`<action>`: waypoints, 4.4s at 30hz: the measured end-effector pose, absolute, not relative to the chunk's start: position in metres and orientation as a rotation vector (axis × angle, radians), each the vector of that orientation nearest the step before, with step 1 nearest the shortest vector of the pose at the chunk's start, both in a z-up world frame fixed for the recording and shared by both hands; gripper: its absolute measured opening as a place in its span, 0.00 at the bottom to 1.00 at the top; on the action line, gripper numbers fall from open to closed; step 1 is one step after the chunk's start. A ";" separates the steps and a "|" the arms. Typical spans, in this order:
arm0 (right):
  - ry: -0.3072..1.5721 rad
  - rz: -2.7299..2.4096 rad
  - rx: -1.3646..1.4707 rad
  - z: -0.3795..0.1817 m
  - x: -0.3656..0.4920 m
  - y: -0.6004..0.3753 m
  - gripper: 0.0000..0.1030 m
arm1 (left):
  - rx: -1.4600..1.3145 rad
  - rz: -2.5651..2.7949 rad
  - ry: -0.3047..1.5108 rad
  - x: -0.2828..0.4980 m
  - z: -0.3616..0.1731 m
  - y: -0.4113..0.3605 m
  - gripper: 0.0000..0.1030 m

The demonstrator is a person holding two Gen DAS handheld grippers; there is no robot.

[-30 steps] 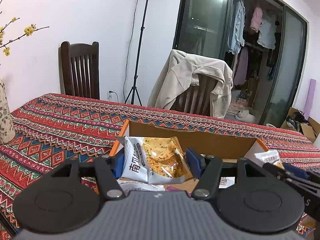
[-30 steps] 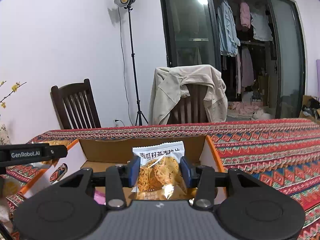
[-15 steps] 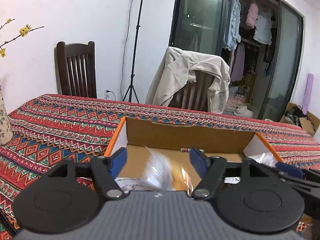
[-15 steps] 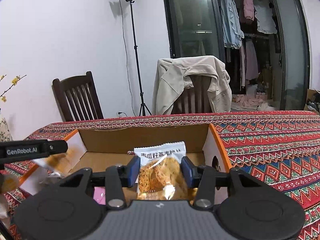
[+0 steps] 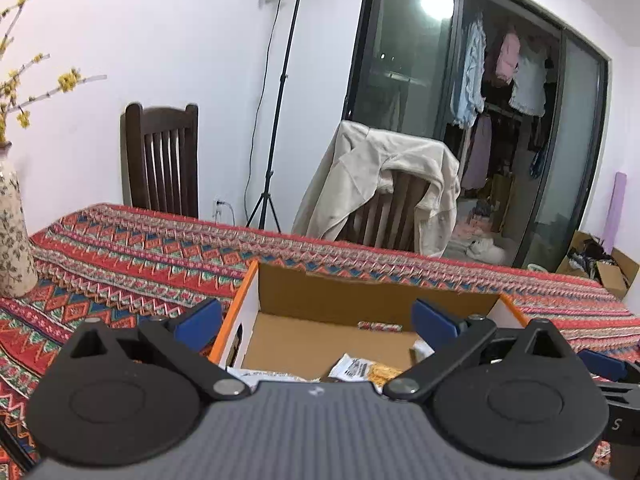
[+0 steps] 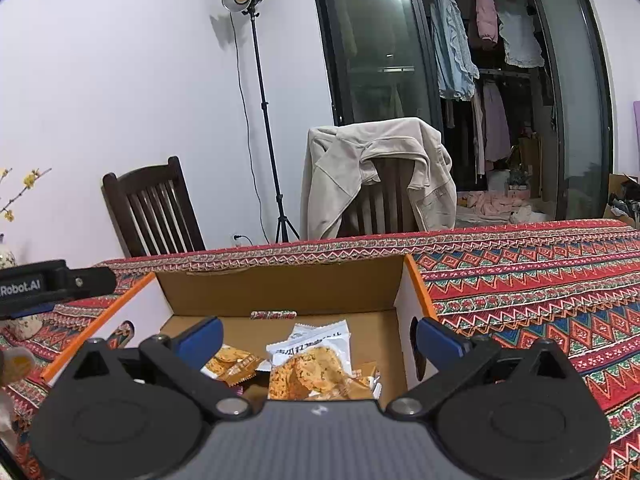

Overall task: Organize snacks
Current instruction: 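Withdraw both grippers from the box back toward the snack pile, then grasp the green-and-white nut bar packet with the left gripper, then carry the nut bar packet toward the box while the right grasps a white packet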

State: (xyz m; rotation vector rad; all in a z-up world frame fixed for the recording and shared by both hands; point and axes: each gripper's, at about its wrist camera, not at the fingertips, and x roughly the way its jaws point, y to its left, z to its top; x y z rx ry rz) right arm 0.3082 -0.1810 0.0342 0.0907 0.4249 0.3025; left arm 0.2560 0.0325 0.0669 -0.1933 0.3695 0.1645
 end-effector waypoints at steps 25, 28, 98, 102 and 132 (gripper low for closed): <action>0.474 0.329 -0.024 0.038 0.175 -0.209 1.00 | -0.154 0.145 0.435 0.129 0.061 0.042 1.00; 0.491 0.338 -0.022 0.032 0.164 -0.210 1.00 | -0.151 0.149 0.458 0.117 0.054 0.040 1.00; 0.552 0.342 0.037 -0.016 0.094 -0.245 1.00 | -0.144 0.231 0.692 0.052 -0.009 0.002 0.37; 0.551 0.329 0.032 -0.015 0.095 -0.244 1.00 | -0.140 0.212 0.648 0.050 0.000 0.004 0.37; 0.527 0.220 -0.015 0.009 0.139 -0.234 1.00 | -0.159 0.053 0.475 0.144 0.043 0.015 0.37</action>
